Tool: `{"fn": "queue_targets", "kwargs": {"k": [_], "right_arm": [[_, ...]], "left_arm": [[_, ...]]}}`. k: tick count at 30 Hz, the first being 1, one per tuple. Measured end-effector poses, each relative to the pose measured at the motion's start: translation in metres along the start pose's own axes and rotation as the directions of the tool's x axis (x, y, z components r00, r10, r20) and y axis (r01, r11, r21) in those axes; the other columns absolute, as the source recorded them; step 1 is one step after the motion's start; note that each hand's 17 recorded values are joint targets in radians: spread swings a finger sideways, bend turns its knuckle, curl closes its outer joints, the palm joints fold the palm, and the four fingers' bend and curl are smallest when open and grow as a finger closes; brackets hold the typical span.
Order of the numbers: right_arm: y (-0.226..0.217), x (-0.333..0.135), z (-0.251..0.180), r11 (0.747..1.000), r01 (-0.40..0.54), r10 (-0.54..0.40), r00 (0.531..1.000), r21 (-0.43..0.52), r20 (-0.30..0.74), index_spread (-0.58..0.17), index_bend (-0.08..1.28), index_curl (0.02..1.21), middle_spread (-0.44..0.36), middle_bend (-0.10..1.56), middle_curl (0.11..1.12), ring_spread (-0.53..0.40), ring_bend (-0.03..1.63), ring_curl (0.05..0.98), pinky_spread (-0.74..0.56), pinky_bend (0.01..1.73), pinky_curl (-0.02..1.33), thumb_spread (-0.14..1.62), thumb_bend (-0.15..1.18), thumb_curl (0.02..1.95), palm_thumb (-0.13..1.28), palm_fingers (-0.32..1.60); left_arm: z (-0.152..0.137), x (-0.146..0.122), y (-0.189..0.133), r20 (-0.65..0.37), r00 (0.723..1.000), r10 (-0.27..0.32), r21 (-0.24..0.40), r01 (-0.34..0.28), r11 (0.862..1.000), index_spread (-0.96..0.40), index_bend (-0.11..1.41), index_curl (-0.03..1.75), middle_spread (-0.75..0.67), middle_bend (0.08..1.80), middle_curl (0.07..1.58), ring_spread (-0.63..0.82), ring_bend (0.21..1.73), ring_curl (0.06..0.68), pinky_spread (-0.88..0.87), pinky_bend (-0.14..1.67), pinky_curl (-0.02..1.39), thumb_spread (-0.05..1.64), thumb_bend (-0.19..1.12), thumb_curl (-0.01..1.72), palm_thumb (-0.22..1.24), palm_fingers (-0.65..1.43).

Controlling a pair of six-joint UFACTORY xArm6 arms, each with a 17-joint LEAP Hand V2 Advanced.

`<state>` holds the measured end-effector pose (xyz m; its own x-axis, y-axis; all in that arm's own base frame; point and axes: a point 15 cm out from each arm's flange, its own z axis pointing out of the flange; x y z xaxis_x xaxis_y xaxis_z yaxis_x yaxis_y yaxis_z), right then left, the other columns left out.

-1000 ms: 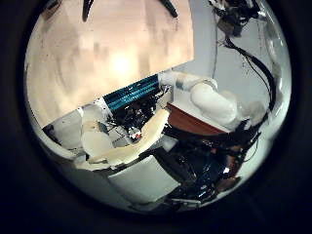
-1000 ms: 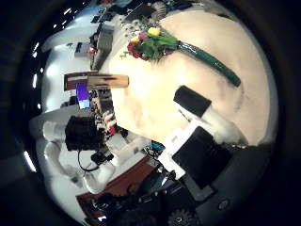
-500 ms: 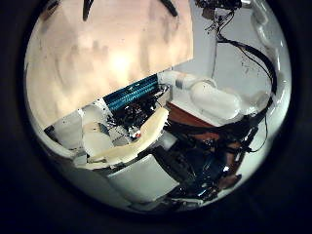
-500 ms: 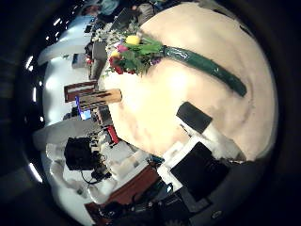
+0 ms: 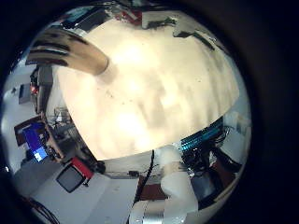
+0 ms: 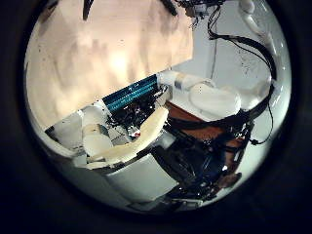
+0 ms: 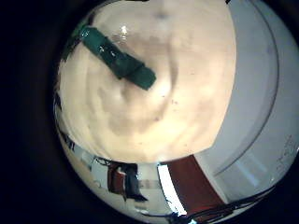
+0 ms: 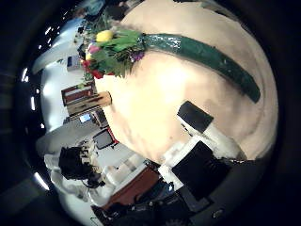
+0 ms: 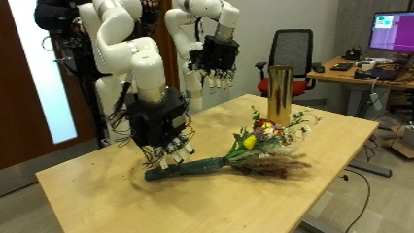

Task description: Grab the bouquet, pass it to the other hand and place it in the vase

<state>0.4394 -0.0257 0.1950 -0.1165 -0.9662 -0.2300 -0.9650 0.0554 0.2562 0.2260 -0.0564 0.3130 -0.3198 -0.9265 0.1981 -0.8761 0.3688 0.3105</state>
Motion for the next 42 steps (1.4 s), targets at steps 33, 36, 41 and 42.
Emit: {"fn": "queue_targets", "kwargs": {"k": [33, 36, 41, 42], "right_arm": [[-0.025, 0.039, 0.041, 0.994, -0.059, 0.061, 0.998, -0.09, 0.016, -0.194, 0.16, 0.29, 0.077, 0.31, 0.35, -0.018, 0.55, 0.222, 0.14, 0.26, 0.25, 1.04, -0.02, 0.47, 0.78, 0.38], [-0.029, 0.039, 0.041, 0.994, -0.057, 0.059, 0.998, -0.094, 0.016, -0.196, 0.17, 0.29, 0.065, 0.31, 0.35, -0.025, 0.55, 0.22, 0.13, 0.27, 0.26, 1.04, -0.02, 0.47, 0.79, 0.38], [-0.03, 0.037, 0.048, 0.992, -0.052, 0.054, 0.998, -0.119, 0.016, -0.201, 0.17, 0.3, 0.06, 0.32, 0.35, -0.041, 0.57, 0.216, 0.12, 0.26, 0.25, 1.05, -0.02, 0.48, 0.8, 0.41], [-0.032, 0.037, 0.05, 0.991, -0.05, 0.052, 0.999, -0.123, 0.016, -0.201, 0.18, 0.3, 0.059, 0.32, 0.35, -0.043, 0.57, 0.215, 0.12, 0.26, 0.25, 1.05, -0.02, 0.48, 0.8, 0.41]], "left_arm": [[-0.005, 0.017, -0.006, -0.012, 1.0, 0.004, 0.0, -0.004, 1.0, 0.0, 0.23, 0.49, 0.1, 0.22, 0.37, 0.34, 0.43, 0.148, 0.44, 0.17, 0.17, 0.94, -0.03, 0.3, 0.29, 0.38], [-0.005, 0.017, -0.007, -0.011, 1.0, 0.001, 0.002, -0.001, 1.0, 0.0, 0.23, 0.49, 0.1, 0.22, 0.37, 0.34, 0.42, 0.147, 0.43, 0.17, 0.17, 0.95, -0.03, 0.29, 0.29, 0.38], [-0.005, 0.016, -0.007, -0.012, 1.0, -0.002, 0.003, 0.002, 1.0, 0.0, 0.22, 0.49, 0.09, 0.23, 0.37, 0.34, 0.43, 0.148, 0.43, 0.17, 0.17, 0.95, -0.03, 0.29, 0.29, 0.38], [-0.005, 0.016, -0.007, -0.012, 1.0, -0.002, 0.003, 0.002, 1.0, 0.0, 0.22, 0.49, 0.09, 0.23, 0.37, 0.34, 0.43, 0.148, 0.43, 0.17, 0.17, 0.95, -0.03, 0.29, 0.29, 0.38]]}}
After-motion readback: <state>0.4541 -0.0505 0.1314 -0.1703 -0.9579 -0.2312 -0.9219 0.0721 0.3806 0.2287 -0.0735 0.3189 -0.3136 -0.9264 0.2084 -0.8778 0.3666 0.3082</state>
